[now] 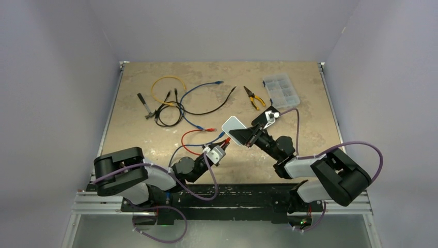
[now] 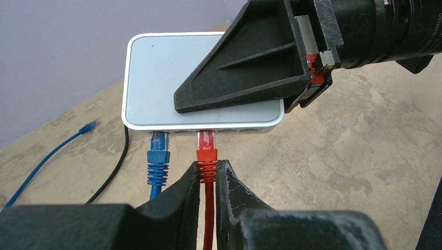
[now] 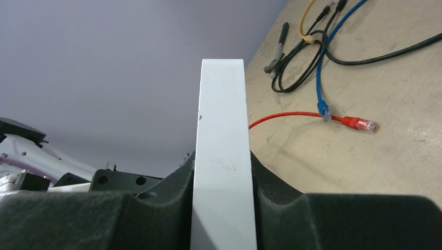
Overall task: Insert the plug into the switch port
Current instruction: Insert the connector into the switch port.
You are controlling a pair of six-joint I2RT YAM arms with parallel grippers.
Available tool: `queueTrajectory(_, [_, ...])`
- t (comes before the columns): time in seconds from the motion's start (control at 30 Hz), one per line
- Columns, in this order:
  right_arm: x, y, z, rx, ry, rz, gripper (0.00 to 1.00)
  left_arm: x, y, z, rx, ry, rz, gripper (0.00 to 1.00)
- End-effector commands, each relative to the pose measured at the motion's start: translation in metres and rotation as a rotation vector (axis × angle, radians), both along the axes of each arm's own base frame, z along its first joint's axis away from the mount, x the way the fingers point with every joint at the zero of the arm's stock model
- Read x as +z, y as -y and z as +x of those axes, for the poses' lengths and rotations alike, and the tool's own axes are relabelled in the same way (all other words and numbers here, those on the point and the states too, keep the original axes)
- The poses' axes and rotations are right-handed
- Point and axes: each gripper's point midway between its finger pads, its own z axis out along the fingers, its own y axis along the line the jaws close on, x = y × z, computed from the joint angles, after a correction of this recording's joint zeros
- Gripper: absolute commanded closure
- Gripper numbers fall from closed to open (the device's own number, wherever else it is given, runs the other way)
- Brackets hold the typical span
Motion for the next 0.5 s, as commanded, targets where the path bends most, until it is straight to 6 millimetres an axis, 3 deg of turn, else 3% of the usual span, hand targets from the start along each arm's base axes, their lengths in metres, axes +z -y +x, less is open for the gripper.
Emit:
queueTrajectory(0.0, [-0.01, -0.024, -0.036, 0.199, -0.017, -0.034, 1.0, 0.098, 0.027, -0.015, -0.117, 0.134, -0.306, 1.0])
queueTrajectory(0.1, [-0.018, -0.023, -0.038, 0.2, -0.029, -0.051, 1.0, 0.106, 0.025, -0.012, -0.099, 0.148, -0.318, 1.0])
queueTrajectory(0.33, [-0.033, -0.022, -0.044, 0.219, -0.048, -0.089, 1.0, 0.12, -0.016, 0.015, -0.011, 0.154, -0.386, 1.0])
queueTrajectory(0.47, [-0.03, -0.025, -0.043, 0.229, -0.044, -0.073, 1.0, 0.12, -0.011, 0.015, -0.032, 0.156, -0.371, 1.0])
